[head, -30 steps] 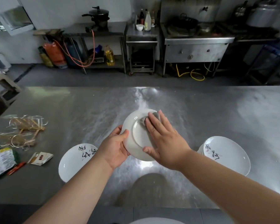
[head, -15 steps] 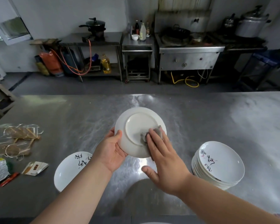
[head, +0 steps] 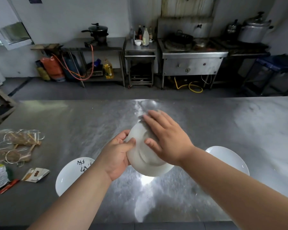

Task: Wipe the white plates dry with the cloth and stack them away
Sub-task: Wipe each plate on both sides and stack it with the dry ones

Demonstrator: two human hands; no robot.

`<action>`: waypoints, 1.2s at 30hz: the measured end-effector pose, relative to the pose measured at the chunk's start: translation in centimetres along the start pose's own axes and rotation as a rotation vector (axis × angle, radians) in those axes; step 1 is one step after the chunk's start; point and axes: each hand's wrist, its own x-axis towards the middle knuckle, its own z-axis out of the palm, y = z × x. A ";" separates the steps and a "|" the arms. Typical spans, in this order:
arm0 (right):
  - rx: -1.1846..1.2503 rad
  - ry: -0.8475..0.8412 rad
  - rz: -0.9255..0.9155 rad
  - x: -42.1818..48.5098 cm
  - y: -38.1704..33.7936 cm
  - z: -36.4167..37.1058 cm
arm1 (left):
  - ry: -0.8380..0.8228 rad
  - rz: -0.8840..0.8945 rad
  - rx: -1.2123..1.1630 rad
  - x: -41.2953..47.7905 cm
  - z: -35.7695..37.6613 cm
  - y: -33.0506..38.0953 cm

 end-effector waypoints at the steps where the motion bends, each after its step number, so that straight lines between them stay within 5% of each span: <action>1: 0.012 0.007 0.068 -0.6 0.3 0.0 | 0.017 -0.003 0.011 0.0 -0.4 -0.1; 8: 0.027 -0.018 -0.004 -0.8 -1.5 0.0 | -0.007 -0.021 -0.028 -0.9 -1.1 -0.1; 16: 0.236 -0.086 0.353 -5.7 -2.1 2.9 | 0.058 -0.008 -0.077 -1.5 -1.7 0.2; 21: 0.258 0.057 0.298 -2.6 -1.4 0.7 | 0.060 0.028 -0.115 -1.7 -1.7 1.6; 36: 0.309 0.074 0.367 -5.8 -3.8 1.9 | 0.185 0.059 -0.267 -0.7 0.3 1.3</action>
